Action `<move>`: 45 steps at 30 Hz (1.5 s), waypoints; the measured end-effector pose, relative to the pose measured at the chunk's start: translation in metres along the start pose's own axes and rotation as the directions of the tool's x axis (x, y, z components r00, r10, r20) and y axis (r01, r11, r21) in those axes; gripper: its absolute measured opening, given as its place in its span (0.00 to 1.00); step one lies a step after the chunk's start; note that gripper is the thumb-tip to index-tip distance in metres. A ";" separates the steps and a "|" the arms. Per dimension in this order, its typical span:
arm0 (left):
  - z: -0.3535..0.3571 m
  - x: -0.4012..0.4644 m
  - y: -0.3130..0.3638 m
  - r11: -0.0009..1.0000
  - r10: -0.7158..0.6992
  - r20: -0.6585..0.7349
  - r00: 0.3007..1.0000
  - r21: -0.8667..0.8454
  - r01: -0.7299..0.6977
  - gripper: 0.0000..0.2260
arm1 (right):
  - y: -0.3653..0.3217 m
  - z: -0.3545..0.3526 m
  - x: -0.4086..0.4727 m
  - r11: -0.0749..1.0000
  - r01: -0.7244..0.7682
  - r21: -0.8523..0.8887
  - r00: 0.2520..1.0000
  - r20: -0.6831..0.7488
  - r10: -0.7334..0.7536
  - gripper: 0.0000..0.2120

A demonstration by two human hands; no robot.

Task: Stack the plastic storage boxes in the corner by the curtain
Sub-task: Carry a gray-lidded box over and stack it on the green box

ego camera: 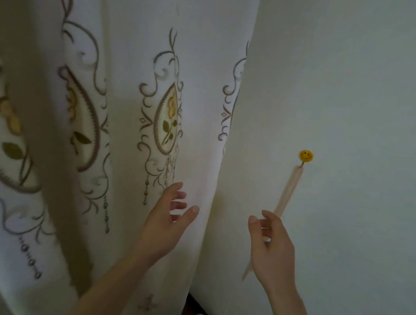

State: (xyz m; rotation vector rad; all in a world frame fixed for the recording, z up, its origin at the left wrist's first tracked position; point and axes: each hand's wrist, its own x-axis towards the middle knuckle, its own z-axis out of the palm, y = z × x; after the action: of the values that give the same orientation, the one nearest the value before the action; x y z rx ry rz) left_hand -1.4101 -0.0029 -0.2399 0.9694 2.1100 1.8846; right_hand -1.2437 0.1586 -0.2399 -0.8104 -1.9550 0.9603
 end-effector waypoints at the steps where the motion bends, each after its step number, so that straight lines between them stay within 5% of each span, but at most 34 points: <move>1: -0.001 -0.009 0.004 1.000 0.001 -0.020 1.000 0.001 -0.001 0.29 | 0.000 -0.001 -0.003 1.000 0.010 0.014 1.000 0.013 -0.010 0.25; 14: -0.014 -0.167 0.042 0.998 -0.037 -0.314 0.949 0.035 0.050 0.31 | -0.020 -0.017 -0.079 0.978 0.098 0.184 0.925 0.346 -0.157 0.36; 21: -0.043 -0.248 0.060 0.993 -0.063 -0.503 0.862 0.054 0.104 0.31 | -0.051 -0.006 -0.136 0.950 0.121 0.288 0.849 0.466 -0.249 0.36; 31: -0.104 -0.373 0.088 0.973 -0.051 -0.730 0.681 0.118 0.198 0.33 | -0.119 0.015 -0.231 0.887 0.201 0.415 0.623 0.645 -0.443 0.34; 45: -0.133 -0.640 0.164 0.900 -0.016 -0.958 0.288 0.111 0.421 0.32 | -0.190 -0.017 -0.456 0.794 0.137 0.592 0.281 0.746 -0.604 0.34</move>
State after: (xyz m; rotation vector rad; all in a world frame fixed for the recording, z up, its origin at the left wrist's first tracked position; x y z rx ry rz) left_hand -0.9206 -0.4654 -0.2526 -0.7849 2.9943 2.1841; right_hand -1.0470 -0.2950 -0.2434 0.7083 -2.4800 1.6437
